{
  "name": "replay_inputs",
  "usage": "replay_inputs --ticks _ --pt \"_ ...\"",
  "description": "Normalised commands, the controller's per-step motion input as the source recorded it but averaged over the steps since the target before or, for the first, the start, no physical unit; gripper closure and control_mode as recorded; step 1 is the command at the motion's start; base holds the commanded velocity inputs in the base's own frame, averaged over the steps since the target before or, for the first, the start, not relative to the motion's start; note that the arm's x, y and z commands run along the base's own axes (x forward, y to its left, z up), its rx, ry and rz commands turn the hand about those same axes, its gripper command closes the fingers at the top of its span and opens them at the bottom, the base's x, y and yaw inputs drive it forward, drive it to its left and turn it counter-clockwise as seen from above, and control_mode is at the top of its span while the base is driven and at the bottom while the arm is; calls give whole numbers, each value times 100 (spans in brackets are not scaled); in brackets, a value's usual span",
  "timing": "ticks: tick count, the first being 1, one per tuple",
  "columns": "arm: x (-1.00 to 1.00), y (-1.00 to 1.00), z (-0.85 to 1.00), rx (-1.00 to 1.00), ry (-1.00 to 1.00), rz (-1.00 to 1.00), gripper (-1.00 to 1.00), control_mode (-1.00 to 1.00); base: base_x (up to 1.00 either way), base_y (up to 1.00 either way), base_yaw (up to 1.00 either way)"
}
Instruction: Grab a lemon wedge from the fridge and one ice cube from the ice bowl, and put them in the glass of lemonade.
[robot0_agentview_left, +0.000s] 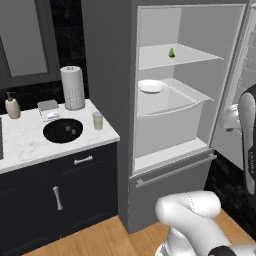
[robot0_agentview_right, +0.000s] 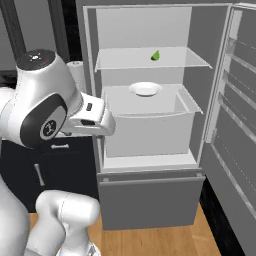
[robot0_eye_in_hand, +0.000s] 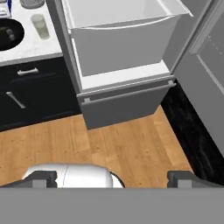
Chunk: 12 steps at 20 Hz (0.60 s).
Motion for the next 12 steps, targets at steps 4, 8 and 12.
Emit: replay_inputs --ticks 4,8,12 --pt "0 -22 -69 -8 0 0 -100 -100 0 0 0" --pt "0 6 -15 -2 0 1 -100 -100 0 0 0" --pt "-7 5 0 0 1 4 -100 -100 0 0 0"
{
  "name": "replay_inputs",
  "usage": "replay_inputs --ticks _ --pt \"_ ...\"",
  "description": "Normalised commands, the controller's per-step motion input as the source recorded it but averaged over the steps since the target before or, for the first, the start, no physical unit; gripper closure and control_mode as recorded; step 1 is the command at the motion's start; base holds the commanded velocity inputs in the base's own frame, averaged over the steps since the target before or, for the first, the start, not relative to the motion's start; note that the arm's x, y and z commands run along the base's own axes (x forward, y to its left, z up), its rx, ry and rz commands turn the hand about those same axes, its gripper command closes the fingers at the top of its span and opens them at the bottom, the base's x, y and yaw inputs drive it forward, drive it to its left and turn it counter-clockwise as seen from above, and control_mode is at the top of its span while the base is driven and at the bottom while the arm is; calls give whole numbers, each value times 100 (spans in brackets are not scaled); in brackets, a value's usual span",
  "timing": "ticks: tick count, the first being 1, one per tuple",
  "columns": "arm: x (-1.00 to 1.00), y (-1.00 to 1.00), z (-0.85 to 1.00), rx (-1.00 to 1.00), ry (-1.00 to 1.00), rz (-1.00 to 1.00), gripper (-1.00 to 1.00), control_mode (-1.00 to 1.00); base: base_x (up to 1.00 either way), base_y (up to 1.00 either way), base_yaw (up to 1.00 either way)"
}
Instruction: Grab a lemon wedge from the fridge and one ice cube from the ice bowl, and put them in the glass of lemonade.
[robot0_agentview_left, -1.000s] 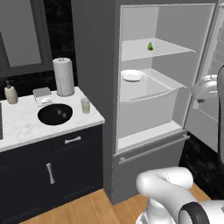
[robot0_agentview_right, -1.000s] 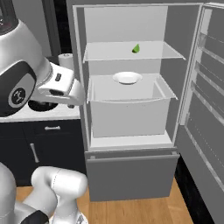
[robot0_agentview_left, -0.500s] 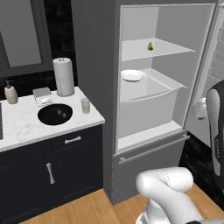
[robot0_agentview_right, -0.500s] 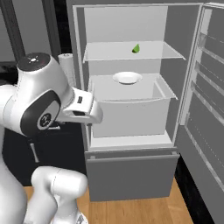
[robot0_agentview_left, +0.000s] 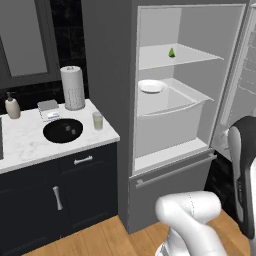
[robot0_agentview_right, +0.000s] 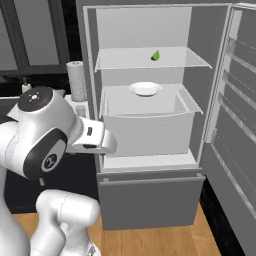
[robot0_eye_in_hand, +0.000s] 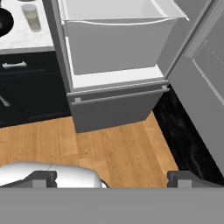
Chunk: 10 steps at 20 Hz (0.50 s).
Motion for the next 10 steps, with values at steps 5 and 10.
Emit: replay_inputs --ticks 5,10 --pt "0 0 0 0 0 0 -100 100 -6 -29 3" --pt "0 0 0 0 0 0 -100 100 3 -75 20"
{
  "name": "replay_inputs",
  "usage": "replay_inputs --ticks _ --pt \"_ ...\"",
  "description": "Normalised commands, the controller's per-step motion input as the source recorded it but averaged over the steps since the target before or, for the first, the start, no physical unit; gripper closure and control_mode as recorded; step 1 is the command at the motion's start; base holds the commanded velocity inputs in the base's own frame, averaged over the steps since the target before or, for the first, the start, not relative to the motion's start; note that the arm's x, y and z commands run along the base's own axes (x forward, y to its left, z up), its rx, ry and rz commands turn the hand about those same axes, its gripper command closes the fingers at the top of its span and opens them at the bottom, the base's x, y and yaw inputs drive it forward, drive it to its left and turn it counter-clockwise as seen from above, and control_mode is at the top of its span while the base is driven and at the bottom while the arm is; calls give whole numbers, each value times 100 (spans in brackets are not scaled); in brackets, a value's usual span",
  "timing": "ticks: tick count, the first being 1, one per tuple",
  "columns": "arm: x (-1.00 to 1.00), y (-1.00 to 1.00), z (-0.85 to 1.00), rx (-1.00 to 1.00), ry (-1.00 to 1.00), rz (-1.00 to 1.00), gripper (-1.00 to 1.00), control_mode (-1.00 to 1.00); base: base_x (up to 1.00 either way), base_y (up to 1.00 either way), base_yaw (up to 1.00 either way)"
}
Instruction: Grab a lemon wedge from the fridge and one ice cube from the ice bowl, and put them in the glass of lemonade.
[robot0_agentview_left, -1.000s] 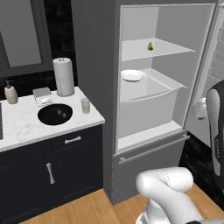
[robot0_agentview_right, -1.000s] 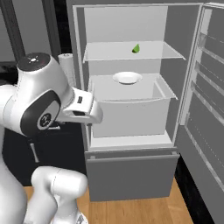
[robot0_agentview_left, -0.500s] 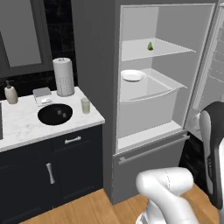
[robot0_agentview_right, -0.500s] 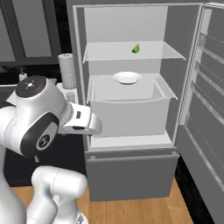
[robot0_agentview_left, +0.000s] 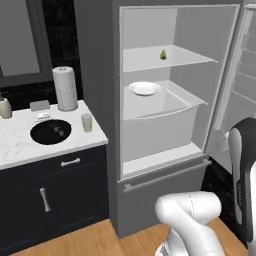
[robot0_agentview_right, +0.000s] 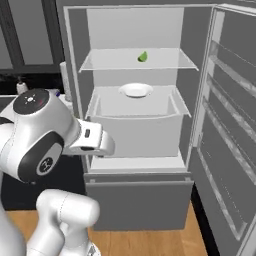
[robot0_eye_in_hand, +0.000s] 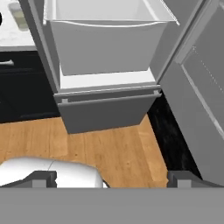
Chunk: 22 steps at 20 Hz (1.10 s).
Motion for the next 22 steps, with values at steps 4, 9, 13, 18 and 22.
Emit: replay_inputs --ticks 4,9,13,18,22 --pt "0 0 0 0 0 0 -100 100 16 -31 37" --pt "0 0 0 0 0 0 -100 100 20 -20 32" --pt "0 0 0 0 0 0 -100 100 9 -76 18" --pt "0 0 0 0 0 0 -100 100 39 -58 3" --pt "0 0 0 0 0 0 -100 100 52 -9 0"
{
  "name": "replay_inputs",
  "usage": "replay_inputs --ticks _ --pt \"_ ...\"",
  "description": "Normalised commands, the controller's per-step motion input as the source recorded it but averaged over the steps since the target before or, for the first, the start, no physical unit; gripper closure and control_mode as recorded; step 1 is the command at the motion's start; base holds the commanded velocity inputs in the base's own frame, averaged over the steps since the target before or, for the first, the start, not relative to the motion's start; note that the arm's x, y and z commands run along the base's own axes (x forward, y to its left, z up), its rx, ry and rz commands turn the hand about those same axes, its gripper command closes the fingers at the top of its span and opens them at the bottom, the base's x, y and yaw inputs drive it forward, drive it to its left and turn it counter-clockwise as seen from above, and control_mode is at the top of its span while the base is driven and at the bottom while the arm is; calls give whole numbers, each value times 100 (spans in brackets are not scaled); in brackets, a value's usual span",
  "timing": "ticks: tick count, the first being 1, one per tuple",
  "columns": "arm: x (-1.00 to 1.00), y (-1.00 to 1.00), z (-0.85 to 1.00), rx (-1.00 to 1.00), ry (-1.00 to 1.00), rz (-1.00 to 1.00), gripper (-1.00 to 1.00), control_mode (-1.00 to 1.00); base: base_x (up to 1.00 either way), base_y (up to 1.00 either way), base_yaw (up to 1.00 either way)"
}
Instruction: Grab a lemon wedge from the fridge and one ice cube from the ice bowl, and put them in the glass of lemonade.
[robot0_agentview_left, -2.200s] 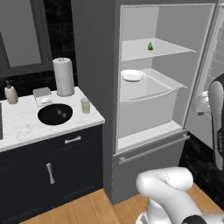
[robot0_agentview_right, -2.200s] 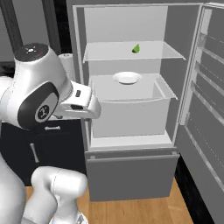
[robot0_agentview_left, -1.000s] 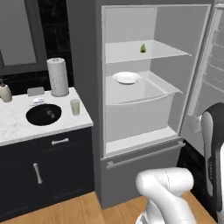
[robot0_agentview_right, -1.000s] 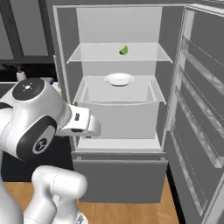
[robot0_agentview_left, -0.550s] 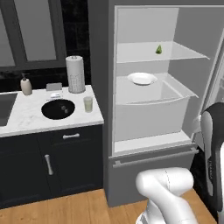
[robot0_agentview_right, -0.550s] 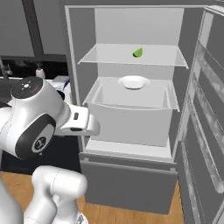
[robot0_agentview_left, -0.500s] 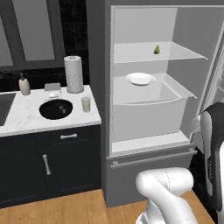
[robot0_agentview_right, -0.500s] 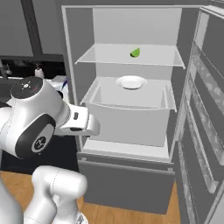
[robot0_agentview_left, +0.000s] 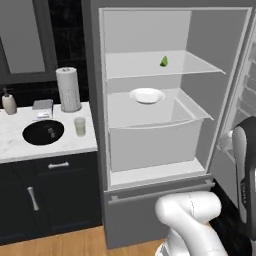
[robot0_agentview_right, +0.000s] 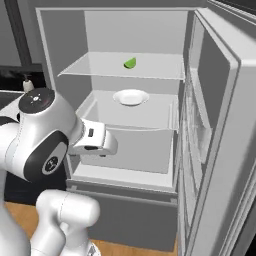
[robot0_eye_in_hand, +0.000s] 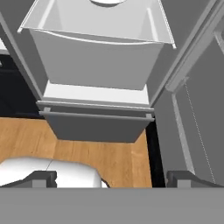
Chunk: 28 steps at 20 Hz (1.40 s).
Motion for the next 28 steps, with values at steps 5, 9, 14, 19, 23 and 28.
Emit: replay_inputs --ticks 5,9,14,19,23,28 --pt "0 0 0 0 0 0 -100 100 60 20 -2" --pt "0 0 0 0 0 0 -100 100 86 5 -15" --pt "0 0 0 0 0 0 -100 100 21 39 -16" --pt "0 0 0 0 0 0 -100 100 0 0 0" --pt "0 0 0 0 0 0 -100 100 0 0 0" --pt "0 0 0 0 0 0 -100 100 -4 0 0"
